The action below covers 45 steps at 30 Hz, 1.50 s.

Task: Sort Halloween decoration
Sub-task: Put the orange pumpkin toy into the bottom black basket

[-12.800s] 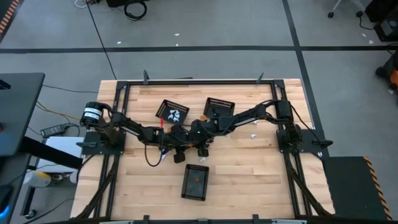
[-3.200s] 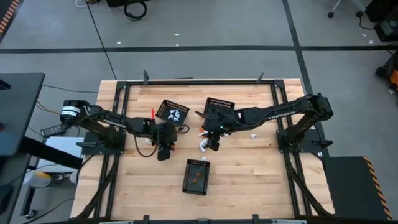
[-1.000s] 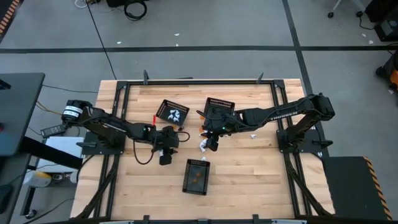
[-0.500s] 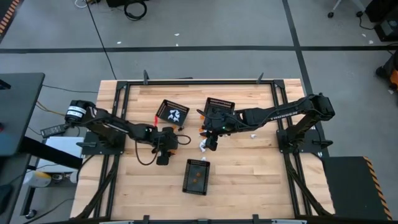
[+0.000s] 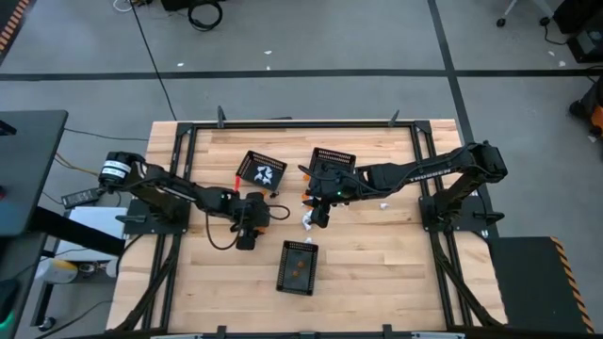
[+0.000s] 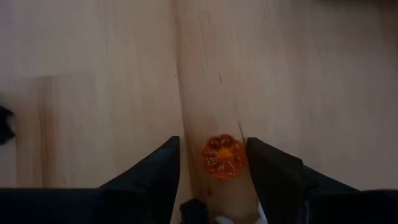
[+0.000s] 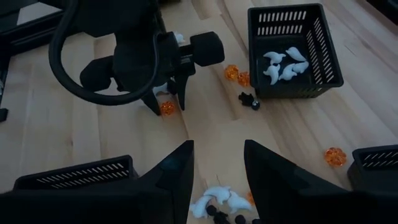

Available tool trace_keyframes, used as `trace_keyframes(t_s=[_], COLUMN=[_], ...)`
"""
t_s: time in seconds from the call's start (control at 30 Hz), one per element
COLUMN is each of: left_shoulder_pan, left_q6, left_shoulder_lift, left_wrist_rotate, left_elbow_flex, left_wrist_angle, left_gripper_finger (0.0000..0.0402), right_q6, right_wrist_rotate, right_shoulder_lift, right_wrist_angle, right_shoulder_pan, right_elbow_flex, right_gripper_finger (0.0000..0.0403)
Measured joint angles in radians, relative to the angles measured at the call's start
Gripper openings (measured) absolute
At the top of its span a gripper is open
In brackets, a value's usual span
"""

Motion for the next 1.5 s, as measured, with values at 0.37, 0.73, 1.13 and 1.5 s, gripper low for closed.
trace_keyframes(t_s=[0.37,0.73,1.13,1.5], left_shoulder_pan=[0.000,0.000,-0.001,0.027], left_q6=[-0.051,-0.055,-0.098,-0.137], left_shoulder_lift=[0.001,0.001,-0.019,-0.053], left_wrist_rotate=[0.018,0.019,0.022,0.072], left_elbow_flex=[-0.002,-0.003,-0.009,-0.013], left_wrist_angle=[-0.004,-0.005,0.026,0.032], left_gripper_finger=[0.0194,0.0097,0.0094,0.0093], right_q6=[0.000,0.000,-0.002,-0.010], right_wrist_rotate=[0.000,0.005,0.006,0.005], right_shoulder_lift=[0.000,0.000,0.000,0.000], right_wrist_angle=[0.004,0.011,0.011,0.011], right_shoulder_pan=[0.000,0.000,-0.001,-0.011], right_elbow_flex=[0.000,0.000,0.000,0.000], right_gripper_finger=[0.0146,0.0146,0.0146,0.0146])
